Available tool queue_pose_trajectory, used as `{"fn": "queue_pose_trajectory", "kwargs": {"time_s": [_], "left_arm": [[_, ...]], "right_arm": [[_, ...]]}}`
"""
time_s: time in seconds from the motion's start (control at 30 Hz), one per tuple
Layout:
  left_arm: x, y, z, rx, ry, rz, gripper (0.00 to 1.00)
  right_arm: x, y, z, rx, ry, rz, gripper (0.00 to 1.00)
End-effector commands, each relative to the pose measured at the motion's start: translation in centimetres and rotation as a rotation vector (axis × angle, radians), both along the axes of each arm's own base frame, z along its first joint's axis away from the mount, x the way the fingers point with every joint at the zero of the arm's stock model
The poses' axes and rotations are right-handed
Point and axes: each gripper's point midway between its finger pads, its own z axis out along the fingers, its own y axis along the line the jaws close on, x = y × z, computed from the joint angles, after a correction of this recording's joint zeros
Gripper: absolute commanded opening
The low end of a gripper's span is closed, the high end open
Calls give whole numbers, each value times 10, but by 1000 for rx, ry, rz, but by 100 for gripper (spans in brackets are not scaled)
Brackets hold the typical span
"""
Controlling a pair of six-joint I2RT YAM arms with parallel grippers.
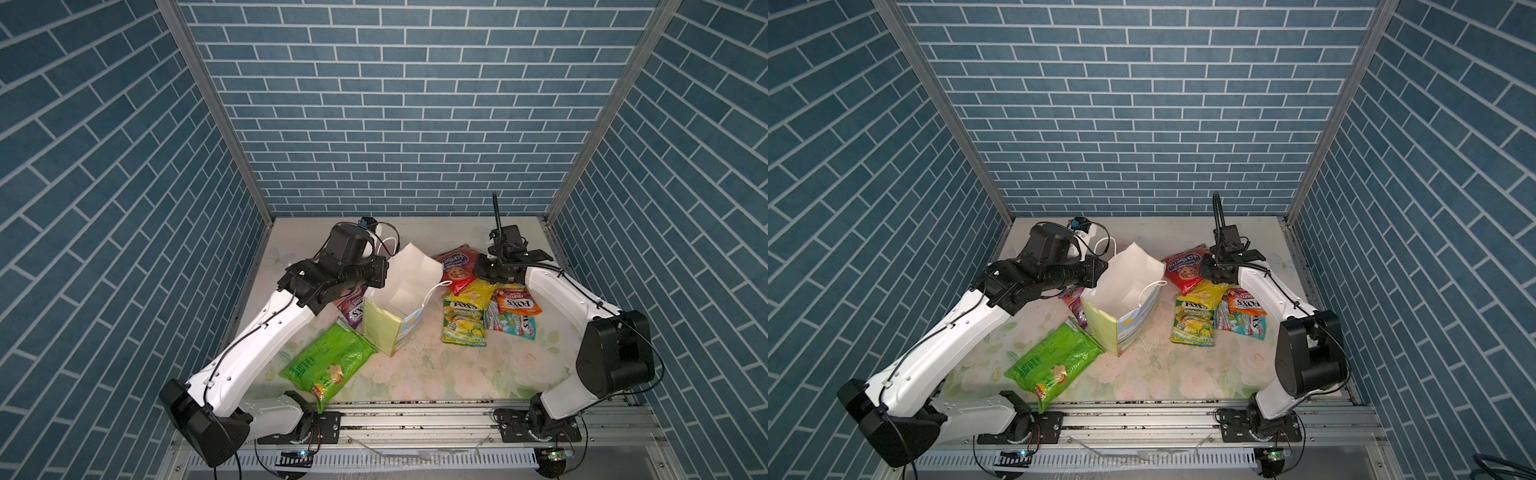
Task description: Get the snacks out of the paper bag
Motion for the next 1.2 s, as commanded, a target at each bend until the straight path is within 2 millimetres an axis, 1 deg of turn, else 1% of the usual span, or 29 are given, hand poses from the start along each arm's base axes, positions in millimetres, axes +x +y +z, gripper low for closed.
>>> {"fn": "queue_pose_trajectory", "kwargs": {"time_s": [0.0, 0.03, 0.13, 0.3, 0.5, 0.6, 0.67, 0.73, 0.83, 0.9, 0.97, 1.03, 1.1, 1.17], "left_arm": [[5, 11, 9, 8, -35, 24, 19], [6, 13, 10, 7, -38, 27, 19], [7, 19, 12, 10, -46, 43, 19], [8, 31, 12, 28, -55, 69, 20], [6, 52, 14, 43, -75, 113, 21], [5, 65, 20, 60, -95, 139, 21], [3, 76, 25, 81, -114, 159, 22], [2, 86, 28, 116, -136, 180, 27], [0, 103, 26, 186, -151, 217, 34], [-1, 116, 23, 230, -159, 253, 40], [-2, 126, 21, 258, -174, 285, 48], [-2, 135, 16, 288, -188, 313, 58], [-1, 144, 10, 324, -202, 336, 65], [-1, 158, 2, 372, -210, 398, 74]], "right_arm": [[-5, -9, 18, -29, -26, -12, 25], [-3, -13, 20, -46, -38, -32, 27], [-3, -16, 33, -38, -76, -47, 30], [-1, -20, 52, -40, -125, -57, 31], [-2, -22, 58, -34, -144, -62, 35], [-4, -25, 60, -31, -158, -73, 36], [-6, -26, 66, -29, -181, -76, 36], [-10, -31, 72, -39, -202, -85, 36], [-21, -47, 78, -96, -224, -118, 38], [-32, -62, 79, -160, -230, -147, 45], [-44, -75, 80, -212, -238, -162, 51], [-55, -86, 79, -257, -254, -173, 54], [-67, -97, 78, -284, -268, -194, 56], [-79, -106, 76, -299, -273, -212, 57]]}}
